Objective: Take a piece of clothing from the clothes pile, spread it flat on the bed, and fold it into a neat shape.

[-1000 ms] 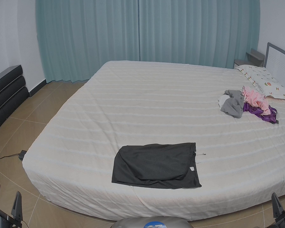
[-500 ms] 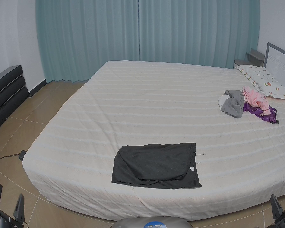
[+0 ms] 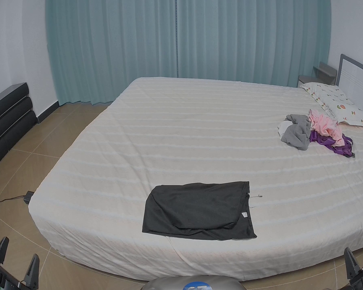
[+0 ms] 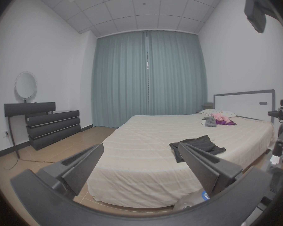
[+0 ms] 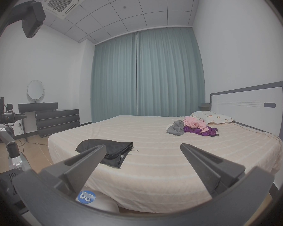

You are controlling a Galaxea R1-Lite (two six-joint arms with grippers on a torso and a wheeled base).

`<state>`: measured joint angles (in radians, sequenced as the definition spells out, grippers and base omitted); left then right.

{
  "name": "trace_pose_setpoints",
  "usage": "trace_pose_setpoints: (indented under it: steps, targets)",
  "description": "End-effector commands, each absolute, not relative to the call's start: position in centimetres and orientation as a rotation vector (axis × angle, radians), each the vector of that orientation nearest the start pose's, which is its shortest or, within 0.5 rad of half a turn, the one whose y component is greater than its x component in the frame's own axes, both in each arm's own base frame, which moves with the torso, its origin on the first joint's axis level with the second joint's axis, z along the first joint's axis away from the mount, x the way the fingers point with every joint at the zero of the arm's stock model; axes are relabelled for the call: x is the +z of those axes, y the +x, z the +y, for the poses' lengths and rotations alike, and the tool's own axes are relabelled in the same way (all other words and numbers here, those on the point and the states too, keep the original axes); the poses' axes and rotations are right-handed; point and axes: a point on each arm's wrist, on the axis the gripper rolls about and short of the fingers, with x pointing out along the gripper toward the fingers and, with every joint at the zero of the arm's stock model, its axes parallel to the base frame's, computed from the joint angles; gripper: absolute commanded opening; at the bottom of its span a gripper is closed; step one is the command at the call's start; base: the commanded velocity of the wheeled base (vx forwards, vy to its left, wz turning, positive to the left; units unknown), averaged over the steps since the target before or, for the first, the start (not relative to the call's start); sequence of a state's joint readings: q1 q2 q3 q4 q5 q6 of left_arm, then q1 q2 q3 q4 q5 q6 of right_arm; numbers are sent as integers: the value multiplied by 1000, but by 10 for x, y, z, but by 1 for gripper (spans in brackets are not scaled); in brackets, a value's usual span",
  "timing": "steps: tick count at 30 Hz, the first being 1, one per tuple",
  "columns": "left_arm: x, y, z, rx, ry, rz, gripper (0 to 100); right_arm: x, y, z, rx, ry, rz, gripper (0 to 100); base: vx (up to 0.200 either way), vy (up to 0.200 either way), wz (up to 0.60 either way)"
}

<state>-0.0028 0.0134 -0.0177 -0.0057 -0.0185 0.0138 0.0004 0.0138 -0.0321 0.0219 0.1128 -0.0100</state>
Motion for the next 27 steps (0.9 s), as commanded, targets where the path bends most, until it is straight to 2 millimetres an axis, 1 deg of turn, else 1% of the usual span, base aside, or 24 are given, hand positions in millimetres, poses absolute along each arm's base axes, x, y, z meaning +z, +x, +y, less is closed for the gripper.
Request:
trace_pose_setpoints:
  steps: [1, 5, 8, 9, 10, 13, 16, 27]
  targets:
    - [76, -22, -1, -61, 32, 4, 100, 82, -26, 2, 109, 3, -4, 100, 0, 0, 0]
    - [76, -22, -1, -58, 24, 4, 100, 83, -26, 2, 94, 20, -7, 100, 0, 0, 0]
    - [76, -22, -1, -60, 24, 4, 100, 81, -25, 2, 84, -45, -14, 100, 0, 0, 0]
    - [76, -22, -1, -61, 24, 4, 100, 81, -24, 2, 79, -100, -22, 100, 0, 0, 0]
    - [76, -22, -1, -61, 24, 4, 100, 81, -24, 2, 79, -102, -24, 100, 0, 0, 0]
    - [76, -22, -1, -61, 24, 4, 100, 78, -23, 1, 82, -47, 13, 100, 0, 0, 0]
    - [76, -22, -1, -60, 23, 5, 100, 76, -24, 1, 37, -13, 30, 100, 0, 0, 0]
    - [76, -22, -1, -60, 21, 5, 100, 75, -23, 0, 31, -4, 18, 100, 0, 0, 0]
